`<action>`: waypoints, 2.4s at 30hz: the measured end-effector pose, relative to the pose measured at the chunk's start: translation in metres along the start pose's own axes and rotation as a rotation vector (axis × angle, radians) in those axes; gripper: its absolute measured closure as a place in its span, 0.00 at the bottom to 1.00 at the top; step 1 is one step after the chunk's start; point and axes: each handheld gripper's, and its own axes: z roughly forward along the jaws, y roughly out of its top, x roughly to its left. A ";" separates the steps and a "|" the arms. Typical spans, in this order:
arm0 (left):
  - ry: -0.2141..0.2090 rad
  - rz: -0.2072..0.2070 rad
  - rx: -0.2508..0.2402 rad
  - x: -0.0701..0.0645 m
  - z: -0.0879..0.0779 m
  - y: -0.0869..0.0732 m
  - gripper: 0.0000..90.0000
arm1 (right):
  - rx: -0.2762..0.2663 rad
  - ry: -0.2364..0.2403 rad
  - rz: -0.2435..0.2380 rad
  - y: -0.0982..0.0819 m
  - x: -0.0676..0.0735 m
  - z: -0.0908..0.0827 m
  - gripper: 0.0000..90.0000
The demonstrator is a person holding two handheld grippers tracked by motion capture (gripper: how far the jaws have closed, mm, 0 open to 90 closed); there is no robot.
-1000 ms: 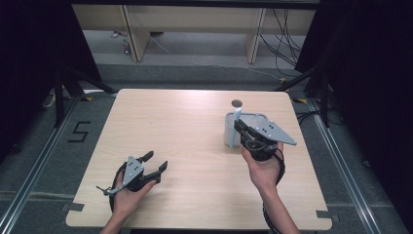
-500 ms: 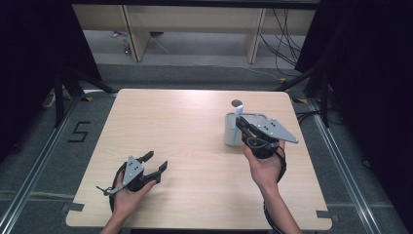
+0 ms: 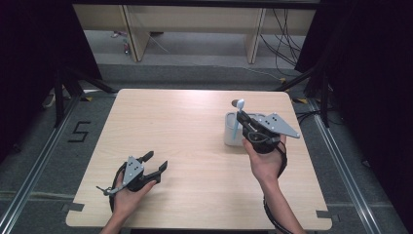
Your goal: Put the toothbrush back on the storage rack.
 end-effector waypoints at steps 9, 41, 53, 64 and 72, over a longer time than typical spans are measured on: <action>0.000 0.000 -0.001 0.000 0.000 0.000 0.38 | -0.001 -0.003 0.012 0.006 0.000 0.004 0.95; 0.001 -0.003 -0.001 0.000 0.000 0.000 0.38 | -0.037 -0.036 0.000 0.024 -0.010 0.020 0.95; 0.001 -0.004 -0.003 0.001 0.000 0.000 0.38 | -0.032 -0.046 -0.002 0.025 -0.013 0.032 0.95; 0.001 -0.004 -0.003 0.001 0.000 0.000 0.38 | -0.023 -0.051 0.022 0.023 -0.018 0.042 0.95; 0.001 -0.006 -0.005 0.001 0.000 0.000 0.38 | -0.006 -0.070 0.037 0.021 -0.020 0.047 0.95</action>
